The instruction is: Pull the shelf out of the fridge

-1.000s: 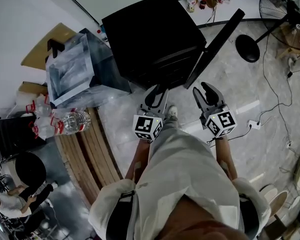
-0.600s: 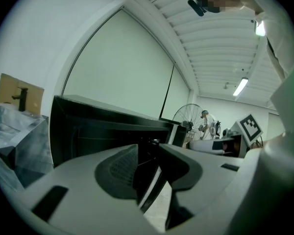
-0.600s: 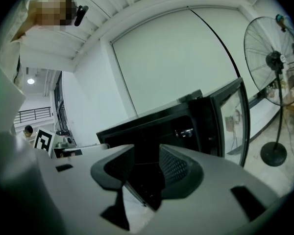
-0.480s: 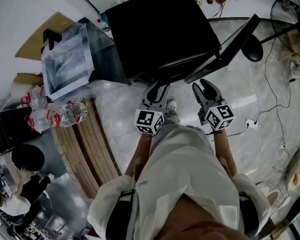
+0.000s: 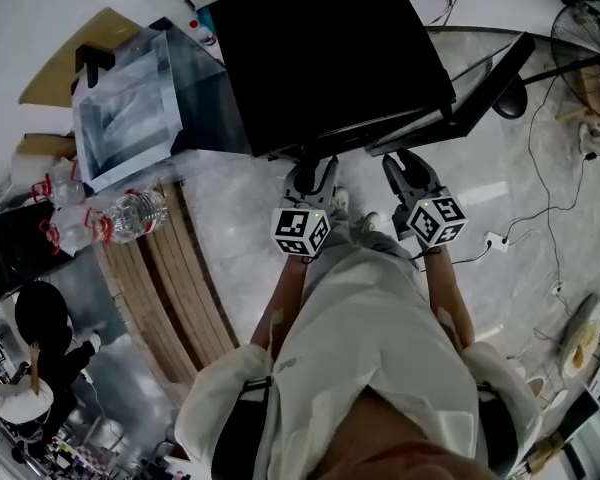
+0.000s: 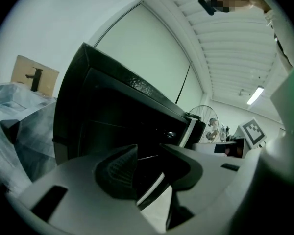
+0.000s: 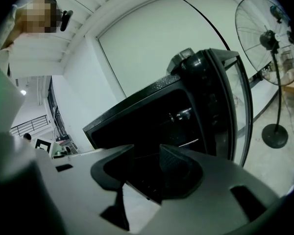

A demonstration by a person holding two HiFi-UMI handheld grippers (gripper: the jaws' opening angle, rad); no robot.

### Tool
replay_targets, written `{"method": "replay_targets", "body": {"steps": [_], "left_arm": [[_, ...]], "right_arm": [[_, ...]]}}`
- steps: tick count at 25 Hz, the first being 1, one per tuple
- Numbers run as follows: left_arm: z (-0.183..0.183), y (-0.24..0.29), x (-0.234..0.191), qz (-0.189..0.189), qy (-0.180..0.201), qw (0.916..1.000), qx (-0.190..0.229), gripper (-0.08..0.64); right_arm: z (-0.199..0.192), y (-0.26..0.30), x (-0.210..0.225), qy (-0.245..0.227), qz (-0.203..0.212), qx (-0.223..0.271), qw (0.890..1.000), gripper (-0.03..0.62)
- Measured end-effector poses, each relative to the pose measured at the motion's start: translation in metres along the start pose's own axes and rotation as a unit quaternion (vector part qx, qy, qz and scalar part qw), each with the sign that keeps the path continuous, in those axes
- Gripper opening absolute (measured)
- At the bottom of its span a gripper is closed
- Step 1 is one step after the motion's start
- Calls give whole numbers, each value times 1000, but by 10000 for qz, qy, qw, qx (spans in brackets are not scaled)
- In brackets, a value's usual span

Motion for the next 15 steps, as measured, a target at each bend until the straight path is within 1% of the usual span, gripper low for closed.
{"method": "replay_targets", "body": {"steps": [2,6,9,13,15], "left_arm": [[-5,4,0,61,-96,9999,-6,140],[-13,12,-1,184,-408,9990,72,153],[-22,19,-1,390,-573,9975,108,166],[-30,25,-5,766,-808,9936,211,179],[-34,30,-7,900,-938,9912,248,190]], "right_arm": [[-2,4,4,53,36,-53,10000,156],[-6,13,13,174,153,-121,9997,163],[-10,18,22,282,292,-158,9990,163],[-16,28,32,506,558,-238,9969,166],[-18,34,37,546,660,-289,9959,183]]}}
Point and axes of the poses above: the fingertips, and each gripper's own axes: y forward along the fingers, x to its right, z out of its top, the point moved 4 cm from there along -y, backward along the fingers, and after that the axes turned 1 degree about z, right-handed, at the moved point
